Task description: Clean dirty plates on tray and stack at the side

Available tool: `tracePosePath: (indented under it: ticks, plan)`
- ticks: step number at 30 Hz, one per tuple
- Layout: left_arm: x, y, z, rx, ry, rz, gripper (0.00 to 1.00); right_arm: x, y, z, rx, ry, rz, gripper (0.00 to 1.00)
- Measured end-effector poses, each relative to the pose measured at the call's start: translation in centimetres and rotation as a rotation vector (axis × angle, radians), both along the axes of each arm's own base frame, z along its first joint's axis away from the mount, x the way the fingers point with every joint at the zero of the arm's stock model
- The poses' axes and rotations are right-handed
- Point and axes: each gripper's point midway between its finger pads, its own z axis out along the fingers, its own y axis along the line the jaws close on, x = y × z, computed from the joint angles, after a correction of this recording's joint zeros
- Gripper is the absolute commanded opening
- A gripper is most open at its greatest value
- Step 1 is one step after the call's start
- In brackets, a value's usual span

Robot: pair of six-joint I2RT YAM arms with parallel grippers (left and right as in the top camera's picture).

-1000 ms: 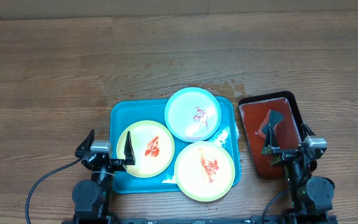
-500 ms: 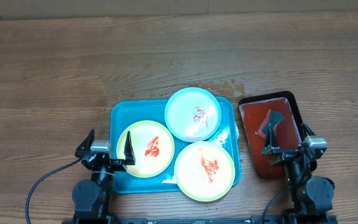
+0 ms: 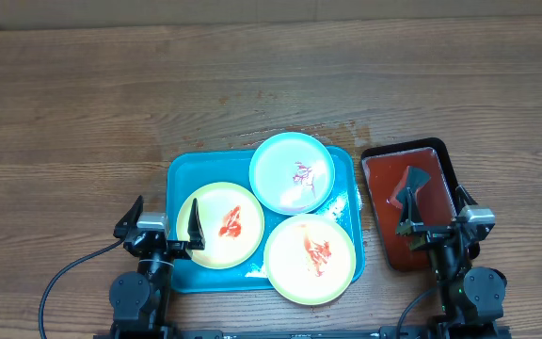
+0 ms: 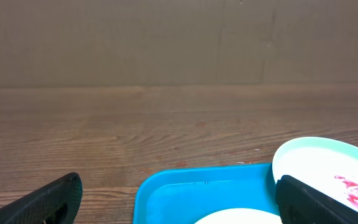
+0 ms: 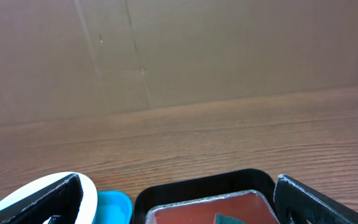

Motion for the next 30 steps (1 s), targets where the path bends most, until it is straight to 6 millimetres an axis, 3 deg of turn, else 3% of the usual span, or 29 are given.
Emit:
tracePosePath:
  ticks: [16, 24, 30]
  plan:
    - [0.0, 0.0, 0.0, 0.0, 0.0, 0.0, 1.0, 0.0, 0.0, -0.1, -0.001, 0.005, 0.0, 1.0]
    - [0.0, 0.0, 0.0, 0.0, 0.0, 0.0, 1.0, -0.4, 0.0, -3.0, -0.018, 0.182, 0.0, 1.0]
    - [0.0, 0.0, 0.0, 0.0, 0.001, 0.0, 1.0, -0.3, 0.0, -2.5, -0.025, 0.255, 0.0, 1.0]
